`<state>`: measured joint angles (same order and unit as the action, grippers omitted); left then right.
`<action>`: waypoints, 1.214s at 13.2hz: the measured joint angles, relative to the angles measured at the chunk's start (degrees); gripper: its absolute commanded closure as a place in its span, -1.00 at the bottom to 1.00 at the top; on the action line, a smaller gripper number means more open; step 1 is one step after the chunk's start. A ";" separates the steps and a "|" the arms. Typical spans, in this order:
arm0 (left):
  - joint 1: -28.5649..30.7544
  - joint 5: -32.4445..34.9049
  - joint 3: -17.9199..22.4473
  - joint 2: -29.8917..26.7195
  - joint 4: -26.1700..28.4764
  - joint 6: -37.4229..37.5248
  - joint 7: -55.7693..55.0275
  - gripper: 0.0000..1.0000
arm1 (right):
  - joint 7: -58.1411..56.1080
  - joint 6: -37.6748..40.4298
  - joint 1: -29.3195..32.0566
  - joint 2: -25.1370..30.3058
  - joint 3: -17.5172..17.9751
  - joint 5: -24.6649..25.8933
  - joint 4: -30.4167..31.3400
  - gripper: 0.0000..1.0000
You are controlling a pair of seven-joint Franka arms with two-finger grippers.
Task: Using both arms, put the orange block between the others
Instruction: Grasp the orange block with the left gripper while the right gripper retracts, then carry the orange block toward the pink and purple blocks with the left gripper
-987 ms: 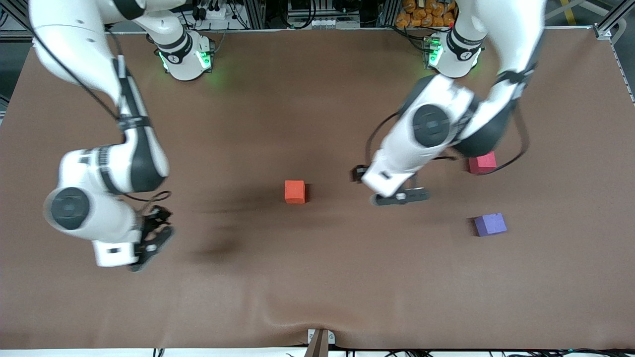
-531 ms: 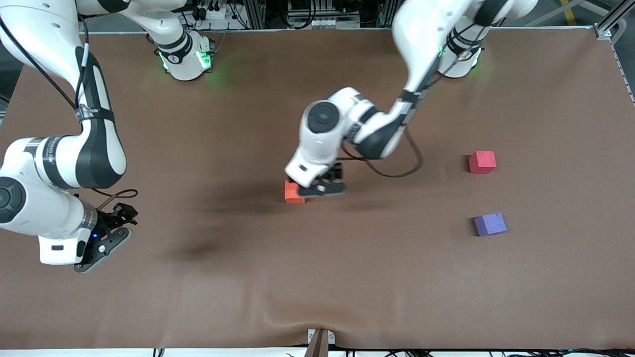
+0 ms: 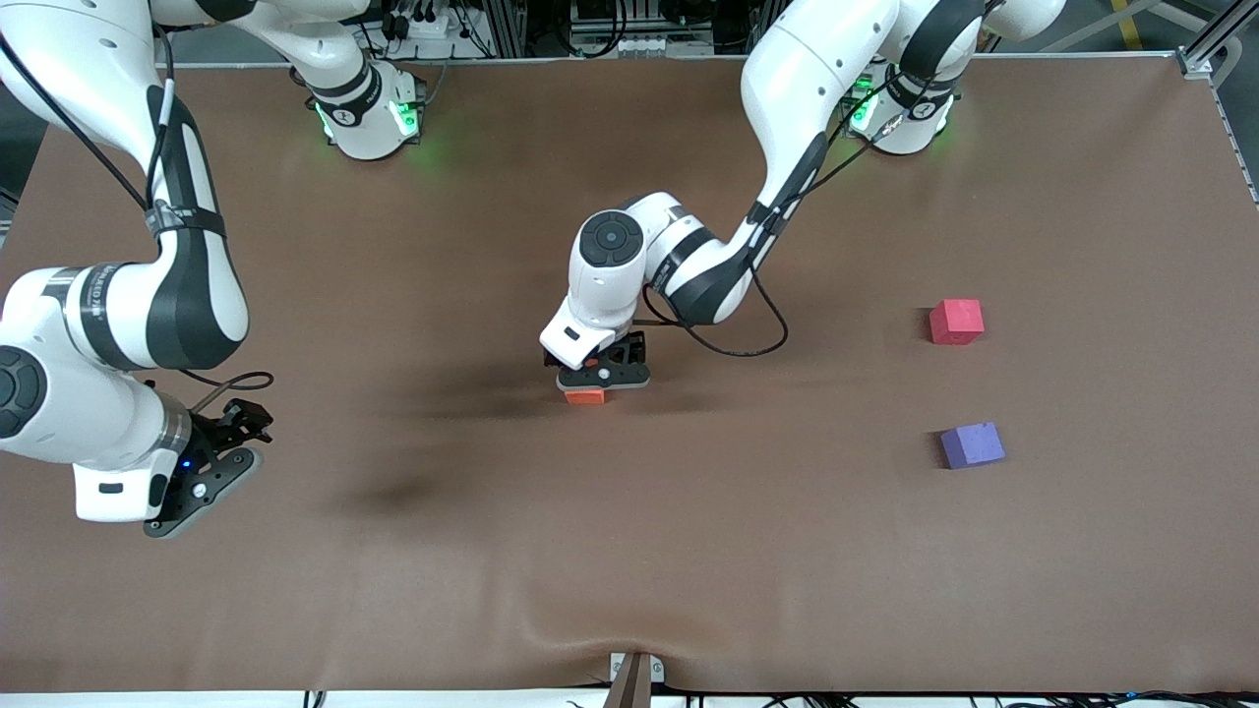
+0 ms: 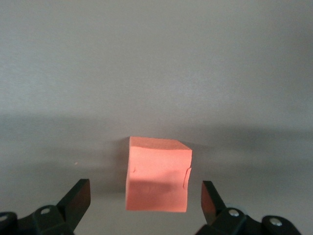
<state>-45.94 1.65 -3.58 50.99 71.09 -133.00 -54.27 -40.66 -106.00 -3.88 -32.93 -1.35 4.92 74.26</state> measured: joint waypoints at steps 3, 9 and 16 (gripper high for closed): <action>-0.88 0.00 -0.01 2.59 -0.54 -1.61 -1.71 -1.00 | 1.32 -0.78 1.58 0.06 -0.10 0.00 -0.07 -1.00; -1.25 0.00 0.46 4.55 -2.11 -4.32 -2.51 0.67 | 11.33 3.53 7.08 6.46 -0.04 -0.14 0.03 -1.00; 0.68 0.00 2.99 1.31 -2.56 1.93 -4.96 1.00 | 17.84 11.00 11.79 23.19 -0.27 -3.64 11.09 -1.00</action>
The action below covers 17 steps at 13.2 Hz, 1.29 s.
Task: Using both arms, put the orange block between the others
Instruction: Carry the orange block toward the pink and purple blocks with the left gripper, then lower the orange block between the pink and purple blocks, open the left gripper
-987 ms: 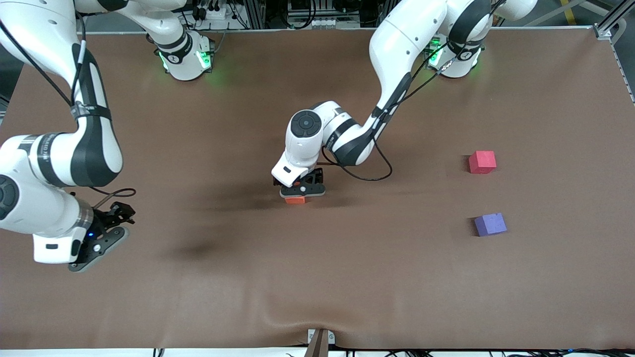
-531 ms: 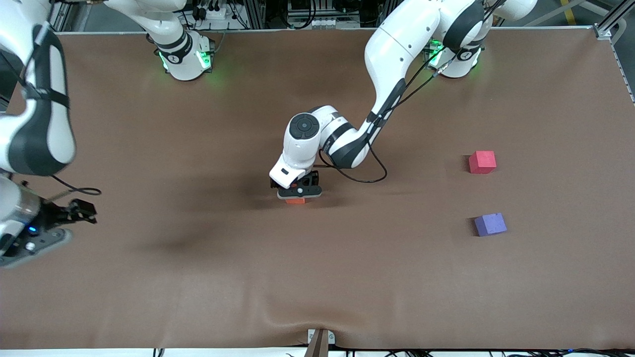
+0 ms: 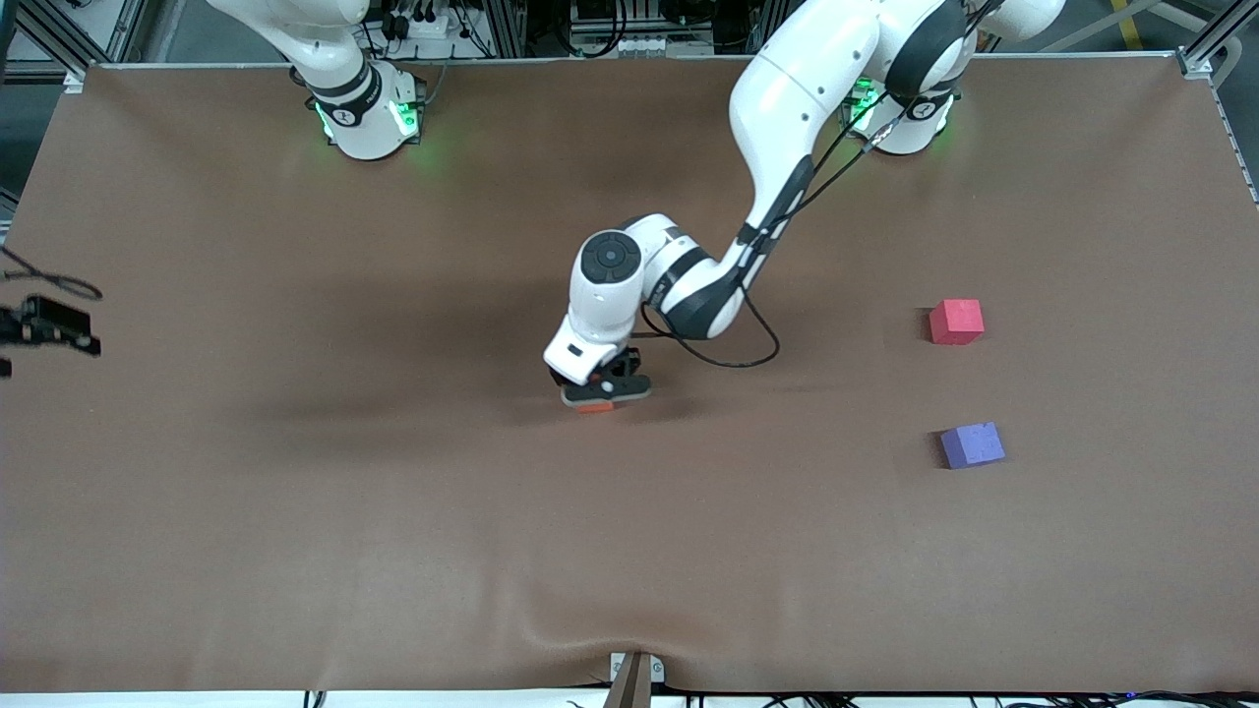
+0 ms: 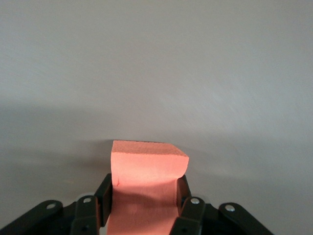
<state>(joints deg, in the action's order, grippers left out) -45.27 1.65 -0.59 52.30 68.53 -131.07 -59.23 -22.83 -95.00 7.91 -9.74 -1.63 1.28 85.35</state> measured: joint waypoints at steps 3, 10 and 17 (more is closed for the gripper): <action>8.49 0.11 0.69 -14.05 4.07 12.91 5.89 1.00 | 9.15 4.45 -3.86 6.88 -1.12 -0.03 5.01 -1.00; 27.20 0.11 0.56 -36.81 38.18 4.26 29.85 0.91 | 17.52 12.07 -6.01 10.03 -2.03 -0.35 4.45 -1.00; 43.15 0.12 0.46 -36.51 54.57 -13.43 57.10 0.87 | 20.15 11.95 -6.20 10.11 -1.99 -2.45 2.26 -1.00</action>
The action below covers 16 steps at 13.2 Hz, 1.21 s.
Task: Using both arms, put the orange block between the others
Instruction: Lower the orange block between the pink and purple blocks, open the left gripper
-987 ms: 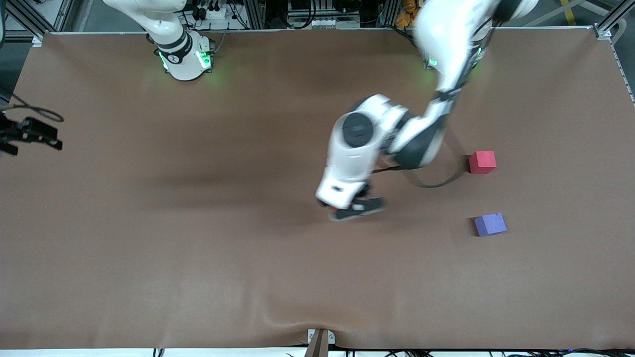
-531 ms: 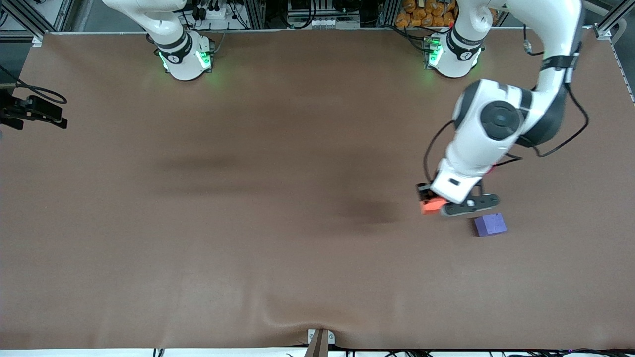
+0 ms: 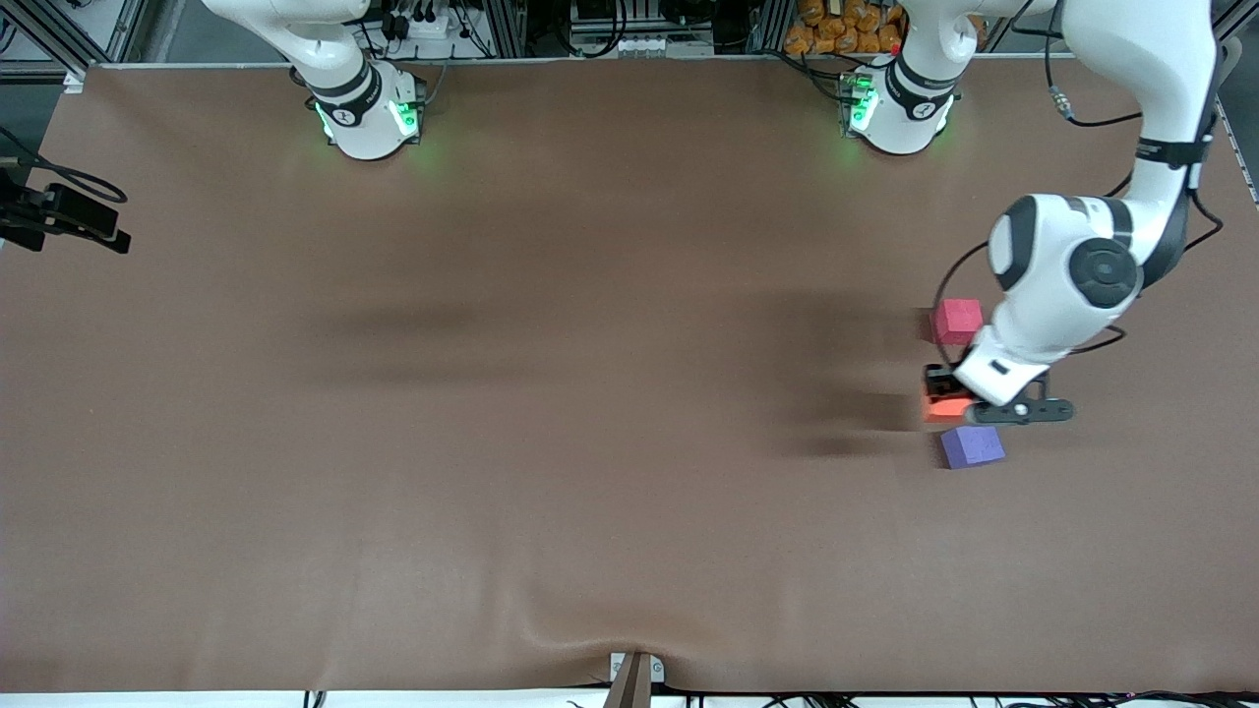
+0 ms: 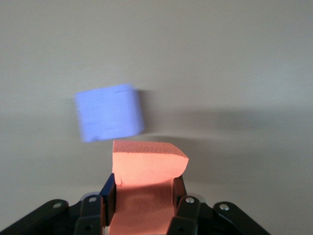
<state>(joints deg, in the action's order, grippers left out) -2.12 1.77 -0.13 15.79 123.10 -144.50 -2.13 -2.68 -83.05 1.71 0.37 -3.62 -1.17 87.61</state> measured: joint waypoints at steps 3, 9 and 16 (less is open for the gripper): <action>4.46 0.00 -0.47 1.40 2.62 -2.72 5.93 0.85 | 0.11 -0.20 -0.11 0.00 0.05 -0.99 -1.81 -1.00; 5.16 -3.42 -1.49 2.19 4.20 -4.36 9.11 0.85 | 0.11 -0.20 -0.08 -0.08 -0.15 -1.28 -2.46 -1.00; 7.62 -8.95 -3.03 3.66 5.12 -7.24 11.32 0.85 | 0.11 0.02 -0.09 -0.21 -0.14 -1.28 -2.46 -1.00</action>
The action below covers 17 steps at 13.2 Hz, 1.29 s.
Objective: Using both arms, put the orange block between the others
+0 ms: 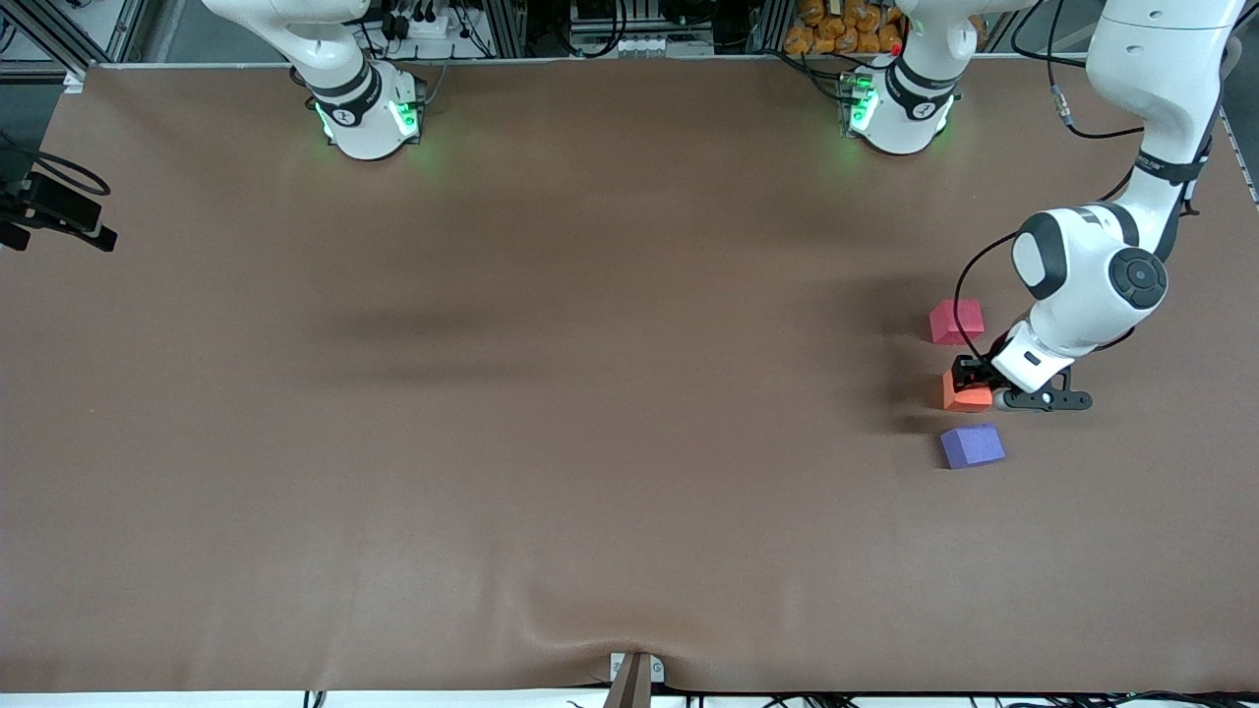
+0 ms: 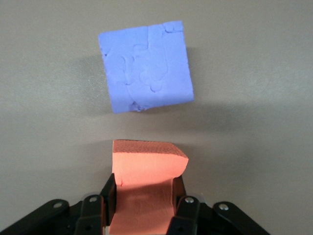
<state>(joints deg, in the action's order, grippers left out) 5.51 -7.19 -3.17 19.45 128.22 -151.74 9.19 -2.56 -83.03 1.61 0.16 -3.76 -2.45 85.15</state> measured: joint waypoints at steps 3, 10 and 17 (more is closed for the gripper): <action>0.01 -0.88 -0.31 0.00 0.07 0.00 0.06 0.85 | 0.00 0.11 0.00 0.00 -0.01 0.00 0.00 -1.00; 0.70 -1.22 -0.59 0.39 0.11 -0.02 2.95 -1.00 | 0.00 0.11 0.00 0.00 -0.02 0.00 0.00 -1.00; 0.87 -1.22 -0.61 0.72 -0.40 -0.25 3.00 -1.00 | 0.00 0.09 0.00 -0.01 0.00 0.00 0.00 -1.00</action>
<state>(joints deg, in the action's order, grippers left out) 6.37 -8.41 -3.78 20.17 127.82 -152.00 12.19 -2.56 -82.94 1.61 0.15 -3.76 -2.45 85.15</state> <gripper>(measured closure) 0.000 0.000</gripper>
